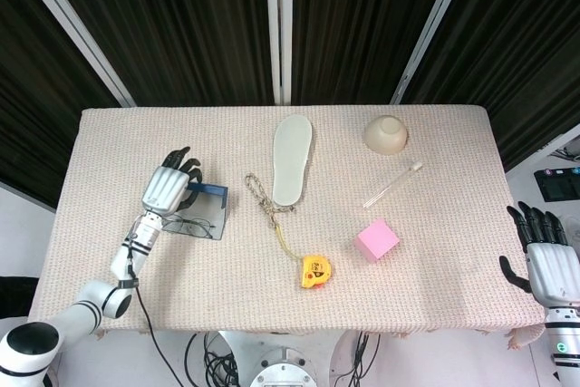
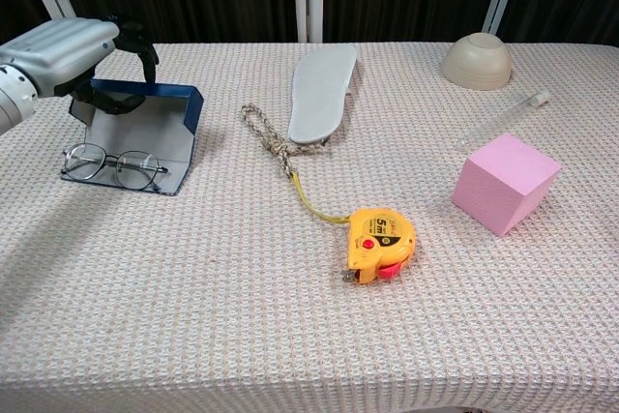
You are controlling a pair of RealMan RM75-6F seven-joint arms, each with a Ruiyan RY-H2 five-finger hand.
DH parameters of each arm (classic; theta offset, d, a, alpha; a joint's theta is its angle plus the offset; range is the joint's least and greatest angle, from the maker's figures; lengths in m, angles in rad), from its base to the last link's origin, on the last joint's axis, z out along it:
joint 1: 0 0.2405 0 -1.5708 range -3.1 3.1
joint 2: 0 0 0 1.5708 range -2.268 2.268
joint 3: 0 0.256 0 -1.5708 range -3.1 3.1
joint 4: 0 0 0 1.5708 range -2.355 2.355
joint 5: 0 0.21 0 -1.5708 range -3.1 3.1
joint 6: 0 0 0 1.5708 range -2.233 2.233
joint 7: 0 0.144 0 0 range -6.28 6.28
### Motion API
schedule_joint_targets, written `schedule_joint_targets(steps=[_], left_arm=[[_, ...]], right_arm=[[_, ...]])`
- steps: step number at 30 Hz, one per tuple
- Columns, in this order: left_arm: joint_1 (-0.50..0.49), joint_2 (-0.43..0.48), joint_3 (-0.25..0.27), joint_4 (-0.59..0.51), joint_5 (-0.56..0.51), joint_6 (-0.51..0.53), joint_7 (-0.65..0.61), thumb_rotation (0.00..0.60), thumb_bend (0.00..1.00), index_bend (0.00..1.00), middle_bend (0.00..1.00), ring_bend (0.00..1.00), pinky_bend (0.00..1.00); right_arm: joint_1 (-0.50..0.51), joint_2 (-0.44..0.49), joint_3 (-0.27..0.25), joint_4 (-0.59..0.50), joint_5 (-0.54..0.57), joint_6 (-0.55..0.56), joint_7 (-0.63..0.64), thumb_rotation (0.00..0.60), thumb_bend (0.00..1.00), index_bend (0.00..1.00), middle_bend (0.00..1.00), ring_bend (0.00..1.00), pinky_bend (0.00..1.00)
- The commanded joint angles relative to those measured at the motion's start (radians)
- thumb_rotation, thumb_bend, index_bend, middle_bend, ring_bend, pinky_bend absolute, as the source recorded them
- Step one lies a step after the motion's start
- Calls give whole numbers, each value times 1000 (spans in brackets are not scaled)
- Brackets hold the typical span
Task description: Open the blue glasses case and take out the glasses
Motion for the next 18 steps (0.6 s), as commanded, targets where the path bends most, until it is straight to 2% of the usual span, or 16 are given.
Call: schedule_joint_targets(steps=[1, 6, 8, 10, 12, 14, 18], left_arm=[[-1, 3, 0, -4, -3, -18, 3, 600, 413, 555, 264, 51, 138], [-1, 9, -3, -12, -12, -48, 16, 600, 409, 446, 259, 49, 137], [-2, 14, -5, -19, -18, -64, 27, 600, 406, 347, 247, 40, 135], [-4, 22, -7, -31, -28, -86, 44, 600, 395, 199, 223, 22, 130], [-4, 28, -12, -43, -37, -101, 58, 600, 374, 114, 206, 9, 127], [-3, 32, -17, -55, -43, -103, 65, 600, 353, 70, 199, 4, 126], [2, 40, -26, -72, -53, -102, 73, 600, 332, 58, 192, 4, 127]], right_arm=[[0, 0, 0, 0, 0, 0, 1, 600, 329, 0, 0, 0, 0], [0, 1, 0, 0, 1, 0, 2, 600, 329, 0, 0, 0, 0], [0, 2, 0, 1, 3, -2, 3, 600, 329, 0, 0, 0, 0], [1, 2, 0, 0, 3, -3, 3, 600, 329, 0, 0, 0, 0], [1, 2, 0, 0, 3, -3, 3, 600, 330, 0, 0, 0, 0], [1, 2, 0, 0, 3, -3, 3, 600, 329, 0, 0, 0, 0], [1, 2, 0, 0, 3, -3, 3, 600, 330, 0, 0, 0, 0]])
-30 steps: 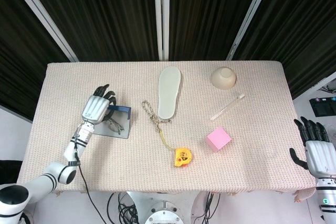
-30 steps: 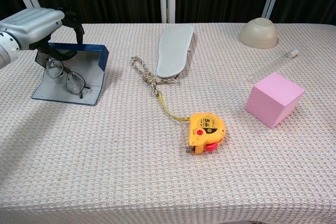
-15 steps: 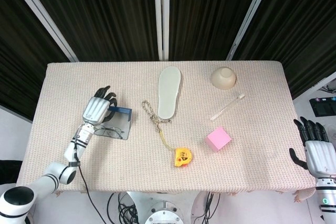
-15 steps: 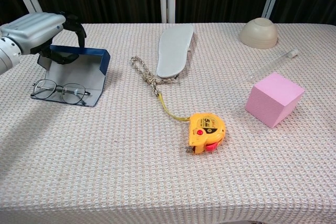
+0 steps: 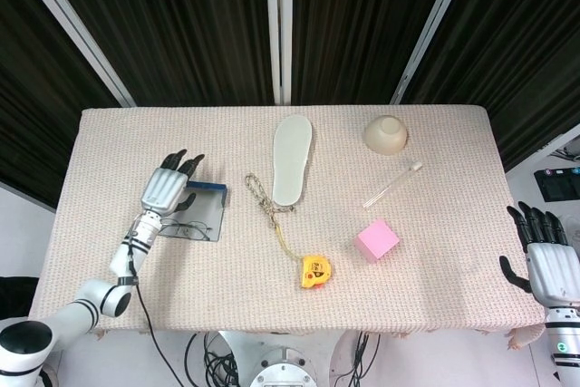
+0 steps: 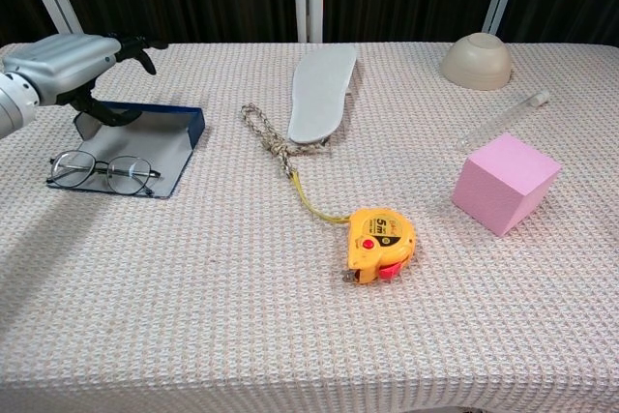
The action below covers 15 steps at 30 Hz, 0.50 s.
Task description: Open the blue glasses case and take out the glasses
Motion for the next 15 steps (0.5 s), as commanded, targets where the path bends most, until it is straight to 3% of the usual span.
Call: schedule_joint_targets(steps=[1, 6, 15], left_arm=[[5, 10, -9, -17, -11, -1, 3, 600, 330, 58, 187, 4, 127], [23, 74, -20, -124, -36, -15, 16, 600, 328, 110, 150, 0, 127], [76, 378, 19, -587, -150, -129, 200, 600, 331, 188, 132, 0, 134]], right_arm=[[0, 0, 0, 0, 1, -1, -1, 600, 330, 0, 0, 0, 0], [0, 0, -1, -1, 0, -2, -3, 600, 329, 0, 0, 0, 0], [-6, 8, 3, -6, 0, 12, 6, 600, 329, 0, 0, 0, 0]])
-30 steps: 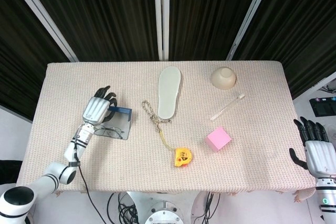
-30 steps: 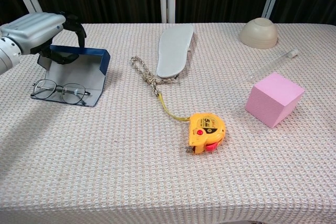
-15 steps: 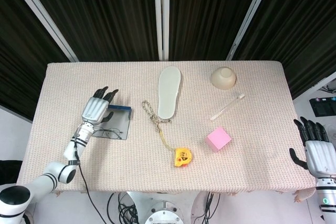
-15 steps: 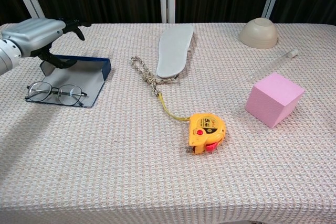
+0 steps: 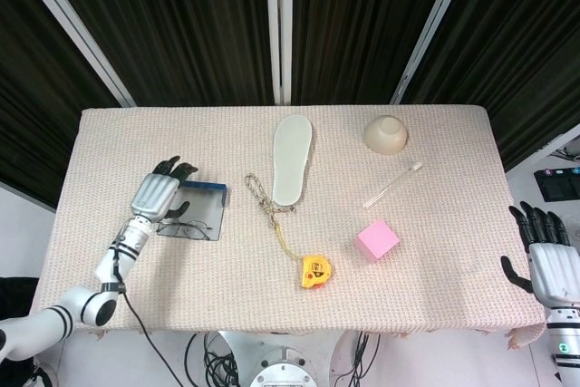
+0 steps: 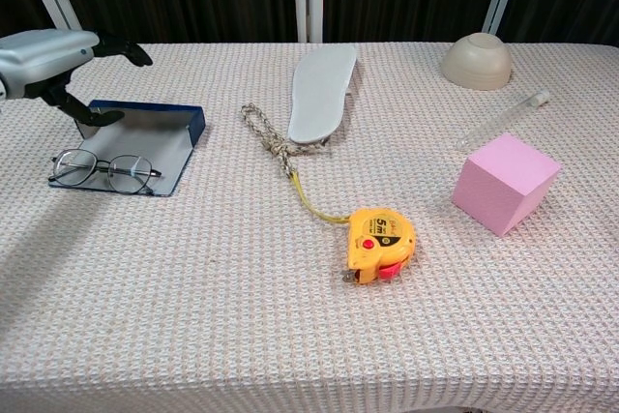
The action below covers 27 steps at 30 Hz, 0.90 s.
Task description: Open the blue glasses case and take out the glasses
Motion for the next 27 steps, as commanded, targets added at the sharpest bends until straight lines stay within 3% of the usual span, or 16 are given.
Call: schedule_joint_targets(steps=[1, 7, 27], left_arm=[[35, 184, 27, -262, -101, -81, 126, 600, 331, 191, 132, 0, 133], [34, 249, 53, -391, -212, -139, 209, 600, 331, 196, 132, 0, 125], [31, 124, 64, -262, -214, -140, 181, 600, 331, 258, 132, 0, 116]], right_arm=[[-3, 3, 1, -1, -2, 5, 4, 600, 329, 0, 0, 0, 0], [-2, 3, 0, -1, -5, 5, 5, 600, 329, 0, 0, 0, 0], [4, 1, 2, 5, 3, -10, 12, 600, 330, 0, 0, 0, 0]])
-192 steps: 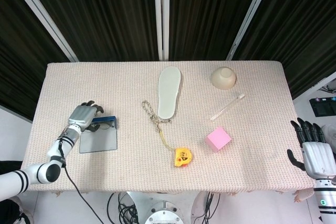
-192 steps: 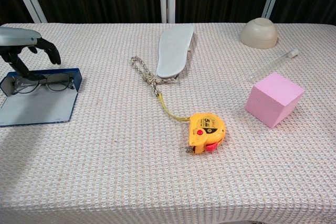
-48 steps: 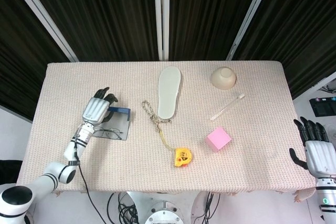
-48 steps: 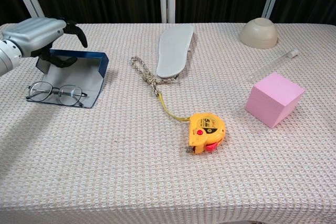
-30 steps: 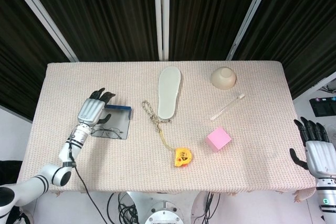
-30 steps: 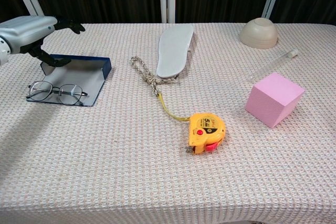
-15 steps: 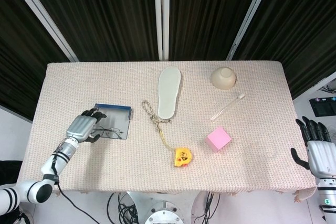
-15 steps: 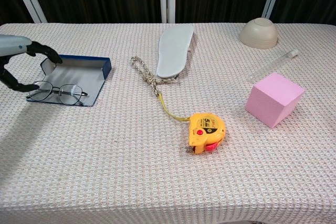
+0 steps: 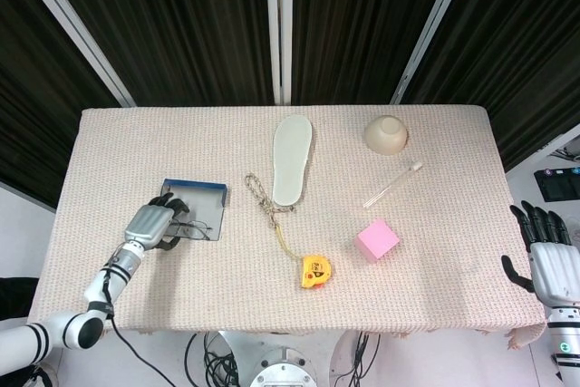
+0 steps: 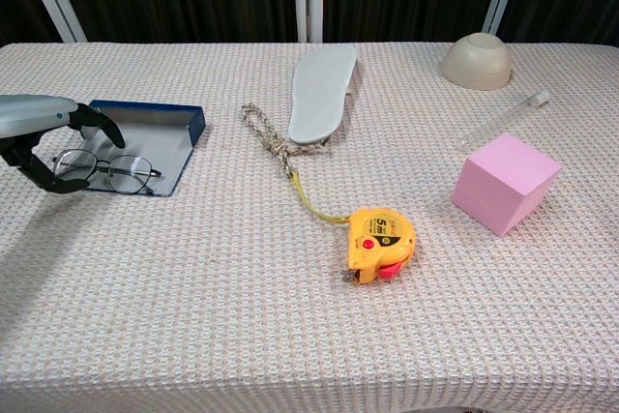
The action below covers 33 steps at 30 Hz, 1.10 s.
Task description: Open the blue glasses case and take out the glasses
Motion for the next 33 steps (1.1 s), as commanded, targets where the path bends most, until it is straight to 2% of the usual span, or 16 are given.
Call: schedule_joint_targets(steps=[1, 8, 15, 33], left_arm=[[-1, -5, -3, 7, -3, -4, -10, 600, 331, 260, 133, 0, 115], [-5, -26, -11, 31, 5, 0, -20, 600, 331, 298, 144, 0, 115], [-5, -43, -7, 57, -1, -13, -25, 600, 337, 396, 151, 0, 114], [19, -82, -10, 99, 77, 58, -74, 600, 457, 714, 231, 12, 116]], right_arm=[[1, 0, 0, 0, 1, -2, 0, 600, 330, 0, 0, 0, 0], [2, -1, -1, 0, -1, -3, -3, 600, 330, 0, 0, 0, 0], [2, -2, 0, 1, 2, -3, -3, 600, 330, 0, 0, 0, 0], [2, -3, -2, 0, 0, -5, -5, 600, 330, 0, 0, 0, 0]])
